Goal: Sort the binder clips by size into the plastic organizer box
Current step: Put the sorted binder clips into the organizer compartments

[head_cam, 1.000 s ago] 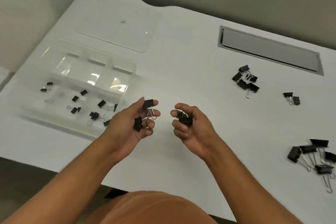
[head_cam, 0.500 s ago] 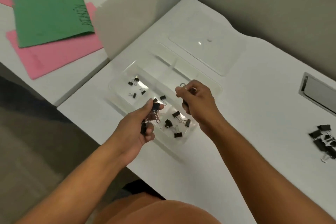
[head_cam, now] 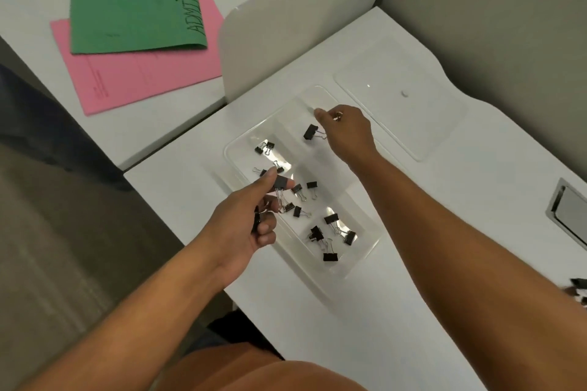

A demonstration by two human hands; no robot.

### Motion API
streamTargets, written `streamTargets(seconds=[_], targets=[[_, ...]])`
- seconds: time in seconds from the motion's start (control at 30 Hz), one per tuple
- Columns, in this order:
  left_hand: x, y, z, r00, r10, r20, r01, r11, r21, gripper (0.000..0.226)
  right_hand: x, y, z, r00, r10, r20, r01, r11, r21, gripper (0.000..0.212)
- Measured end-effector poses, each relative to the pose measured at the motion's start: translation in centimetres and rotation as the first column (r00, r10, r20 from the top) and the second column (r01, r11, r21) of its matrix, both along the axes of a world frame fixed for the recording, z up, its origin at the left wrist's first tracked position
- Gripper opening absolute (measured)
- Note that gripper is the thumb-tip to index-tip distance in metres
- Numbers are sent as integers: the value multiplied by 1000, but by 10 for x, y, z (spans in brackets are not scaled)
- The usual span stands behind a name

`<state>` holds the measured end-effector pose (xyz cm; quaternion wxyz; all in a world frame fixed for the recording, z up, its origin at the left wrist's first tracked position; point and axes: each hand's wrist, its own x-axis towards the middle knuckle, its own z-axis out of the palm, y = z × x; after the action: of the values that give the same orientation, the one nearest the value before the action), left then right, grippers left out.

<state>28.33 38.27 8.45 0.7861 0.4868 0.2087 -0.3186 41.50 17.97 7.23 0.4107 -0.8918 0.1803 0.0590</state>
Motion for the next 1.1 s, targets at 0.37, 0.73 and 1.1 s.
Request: streamTargets(seconds=[0.37, 0.73, 1.1], targets=[[7, -3, -4, 1000, -21, -20, 21, 1000, -16, 49, -13, 12, 15, 980, 164, 115, -154, 984, -89, 8], [11, -7, 3, 998, 42, -56, -43, 999, -23, 52, -89, 21, 43, 913, 394, 102, -407, 893, 190, 28], [10, -4, 4, 985, 117, -127, -117, 993, 1, 39, -66, 17, 40, 976, 147, 159, -196, 910, 364, 16]])
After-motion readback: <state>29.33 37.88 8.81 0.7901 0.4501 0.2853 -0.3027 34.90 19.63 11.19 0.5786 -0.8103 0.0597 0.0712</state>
